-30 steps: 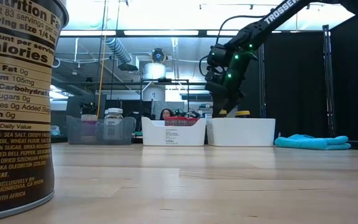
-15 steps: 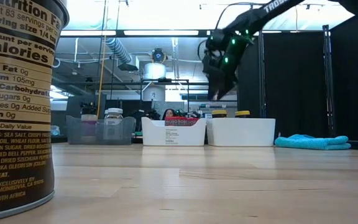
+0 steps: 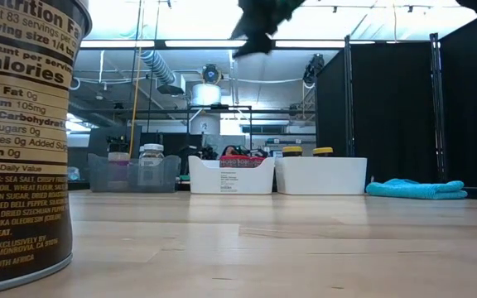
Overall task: Sort spices by type
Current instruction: Put the yellow seasoning bottle into the right white bin
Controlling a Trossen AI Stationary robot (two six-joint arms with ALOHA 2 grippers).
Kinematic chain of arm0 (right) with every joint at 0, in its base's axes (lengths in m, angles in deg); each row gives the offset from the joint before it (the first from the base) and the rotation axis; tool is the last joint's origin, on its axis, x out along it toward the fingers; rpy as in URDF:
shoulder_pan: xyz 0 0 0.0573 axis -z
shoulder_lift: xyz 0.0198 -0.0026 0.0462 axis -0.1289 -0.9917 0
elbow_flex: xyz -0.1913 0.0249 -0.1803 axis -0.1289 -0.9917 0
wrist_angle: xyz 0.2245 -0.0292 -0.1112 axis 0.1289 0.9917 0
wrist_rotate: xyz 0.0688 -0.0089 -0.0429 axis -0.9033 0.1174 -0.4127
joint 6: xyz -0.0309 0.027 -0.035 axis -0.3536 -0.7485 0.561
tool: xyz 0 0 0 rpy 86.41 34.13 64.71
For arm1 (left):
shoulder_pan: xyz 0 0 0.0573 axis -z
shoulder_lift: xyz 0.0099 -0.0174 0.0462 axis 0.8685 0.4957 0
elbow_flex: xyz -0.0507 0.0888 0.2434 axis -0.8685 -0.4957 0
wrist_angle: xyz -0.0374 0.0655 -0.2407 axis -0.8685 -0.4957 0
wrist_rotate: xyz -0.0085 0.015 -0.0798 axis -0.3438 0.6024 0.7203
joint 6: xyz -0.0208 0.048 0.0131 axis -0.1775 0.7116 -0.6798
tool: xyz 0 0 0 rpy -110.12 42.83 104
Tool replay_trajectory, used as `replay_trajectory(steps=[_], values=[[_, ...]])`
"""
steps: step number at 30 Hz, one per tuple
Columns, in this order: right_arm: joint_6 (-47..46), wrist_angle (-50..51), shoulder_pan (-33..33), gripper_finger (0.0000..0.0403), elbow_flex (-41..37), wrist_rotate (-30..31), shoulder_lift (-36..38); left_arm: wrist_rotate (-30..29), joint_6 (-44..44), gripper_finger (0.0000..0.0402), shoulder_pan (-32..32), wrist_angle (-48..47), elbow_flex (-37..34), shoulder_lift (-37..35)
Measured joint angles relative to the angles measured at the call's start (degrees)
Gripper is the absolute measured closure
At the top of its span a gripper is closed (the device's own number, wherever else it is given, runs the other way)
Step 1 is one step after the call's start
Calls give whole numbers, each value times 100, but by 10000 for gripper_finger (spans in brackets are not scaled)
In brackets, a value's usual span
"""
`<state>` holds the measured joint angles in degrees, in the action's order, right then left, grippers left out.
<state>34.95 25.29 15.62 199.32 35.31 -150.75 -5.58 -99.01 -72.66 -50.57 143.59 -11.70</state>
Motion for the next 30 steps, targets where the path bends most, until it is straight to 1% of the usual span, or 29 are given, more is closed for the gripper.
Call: replay_trajectory(steps=[3,8,13,19,26,30], values=[[167,2,-724,74,-2,80,-2,0,4,100,2,-2,1,0],[211,-348,-1827,71,-42,758,-2,2,4,100,0,-4,0,0],[165,-848,-2593,74,-48,1226,-2,2,47,100,2,-7,1,0],[167,-1453,-3355,82,-50,1873,-307,60,124,100,2,-37,0,-2],[37,-1872,-3829,83,-74,1953,-943,213,131,100,8,-122,0,-4],[-247,-2035,-4052,79,-76,1510,-1266,219,84,100,11,-181,0,-2]])
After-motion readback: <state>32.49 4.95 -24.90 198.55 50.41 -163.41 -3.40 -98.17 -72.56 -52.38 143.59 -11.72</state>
